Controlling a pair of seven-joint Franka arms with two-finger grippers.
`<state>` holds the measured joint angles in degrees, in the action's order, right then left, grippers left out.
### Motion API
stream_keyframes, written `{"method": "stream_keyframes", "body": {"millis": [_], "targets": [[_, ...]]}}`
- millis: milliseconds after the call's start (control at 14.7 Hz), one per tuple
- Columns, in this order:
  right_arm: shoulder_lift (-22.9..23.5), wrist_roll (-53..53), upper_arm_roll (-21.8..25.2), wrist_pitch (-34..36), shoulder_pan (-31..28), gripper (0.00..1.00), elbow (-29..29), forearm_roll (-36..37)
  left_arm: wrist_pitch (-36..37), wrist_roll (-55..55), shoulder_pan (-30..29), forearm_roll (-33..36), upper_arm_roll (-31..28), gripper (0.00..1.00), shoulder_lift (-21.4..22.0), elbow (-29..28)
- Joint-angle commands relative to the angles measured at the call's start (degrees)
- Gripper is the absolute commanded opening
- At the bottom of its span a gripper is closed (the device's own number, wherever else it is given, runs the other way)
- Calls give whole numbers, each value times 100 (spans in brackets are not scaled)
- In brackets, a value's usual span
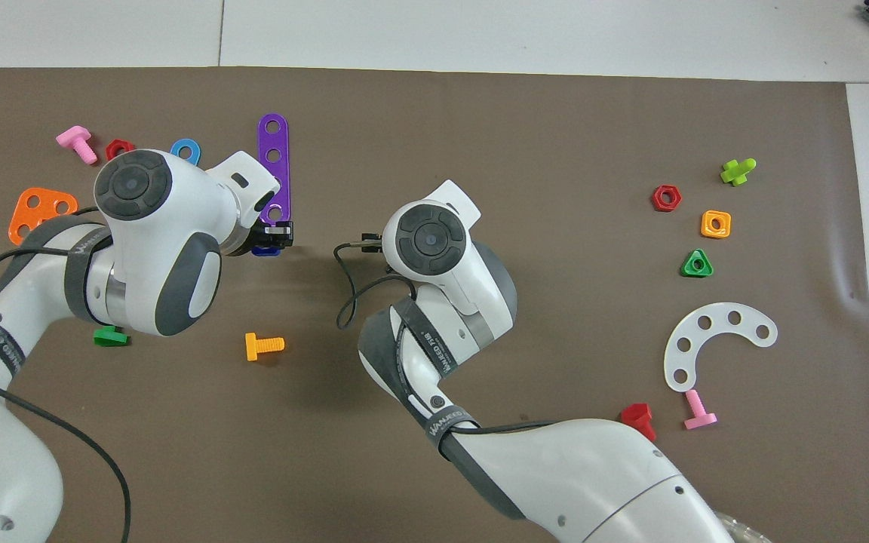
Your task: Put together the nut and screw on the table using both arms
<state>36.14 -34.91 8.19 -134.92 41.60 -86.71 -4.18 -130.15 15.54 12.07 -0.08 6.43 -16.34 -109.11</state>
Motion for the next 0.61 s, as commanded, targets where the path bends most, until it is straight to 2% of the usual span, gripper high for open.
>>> {"method": "stream_keyframes", "body": {"millis": [0,136,273,409,545], "targets": [[-386,1,60,395,-125,100,-91,-66,357,194,409,-9,-98,14,-282,582],[-1035,80,60,572,-432,100,-476,-57,823,440,629,-9,-98,13,-483,1109],[-1625,483,60,826,-818,100,-820,-57,869,931,954,-88,-107,12,-764,1488],[-1995,1132,60,1352,-1406,100,-830,-57,878,1275,1166,-132,-107,11,-1142,2014],[-2259,1757,60,1634,-1907,100,-830,-57,860,1521,1315,-141,-107,11,-1345,2227]]}}
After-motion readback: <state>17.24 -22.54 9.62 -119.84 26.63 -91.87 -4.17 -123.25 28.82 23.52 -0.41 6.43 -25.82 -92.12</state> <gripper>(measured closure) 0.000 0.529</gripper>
